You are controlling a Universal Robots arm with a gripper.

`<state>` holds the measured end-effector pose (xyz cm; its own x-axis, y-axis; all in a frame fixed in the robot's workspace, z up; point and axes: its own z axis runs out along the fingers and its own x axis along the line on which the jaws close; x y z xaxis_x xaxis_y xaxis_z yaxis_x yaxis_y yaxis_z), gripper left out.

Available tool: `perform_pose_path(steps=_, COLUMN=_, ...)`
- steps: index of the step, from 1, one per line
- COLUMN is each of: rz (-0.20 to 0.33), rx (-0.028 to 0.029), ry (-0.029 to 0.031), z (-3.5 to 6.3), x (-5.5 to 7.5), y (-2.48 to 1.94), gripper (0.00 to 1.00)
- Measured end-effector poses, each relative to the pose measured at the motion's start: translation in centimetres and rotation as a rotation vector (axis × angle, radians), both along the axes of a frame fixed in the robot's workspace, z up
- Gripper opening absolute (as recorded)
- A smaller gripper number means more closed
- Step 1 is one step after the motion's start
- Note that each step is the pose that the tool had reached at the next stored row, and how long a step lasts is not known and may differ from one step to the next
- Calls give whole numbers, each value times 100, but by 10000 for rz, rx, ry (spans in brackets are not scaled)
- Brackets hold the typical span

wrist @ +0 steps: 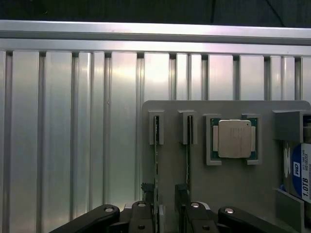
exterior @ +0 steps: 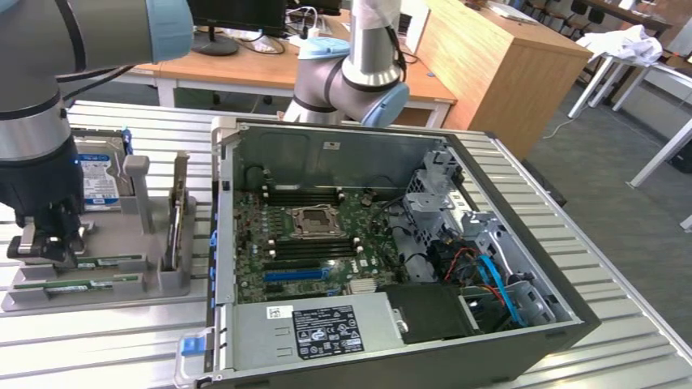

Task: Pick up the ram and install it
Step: 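Pick up the ram and move it above insertion slot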

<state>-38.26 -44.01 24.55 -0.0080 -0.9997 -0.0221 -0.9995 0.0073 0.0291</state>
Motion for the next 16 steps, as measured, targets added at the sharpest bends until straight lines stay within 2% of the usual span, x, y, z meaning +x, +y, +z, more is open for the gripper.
perform_pose_path(steps=9, rz=0, rx=1, ry=-1, z=-84, x=0, y=0, gripper=31)
perform_pose_path(steps=13, rz=0, rx=0, ry=0, z=-86, x=0, y=0, gripper=31)
perform_pose_path(steps=16, rz=0, rx=1, ry=-1, z=-87, x=0, y=-27, gripper=31)
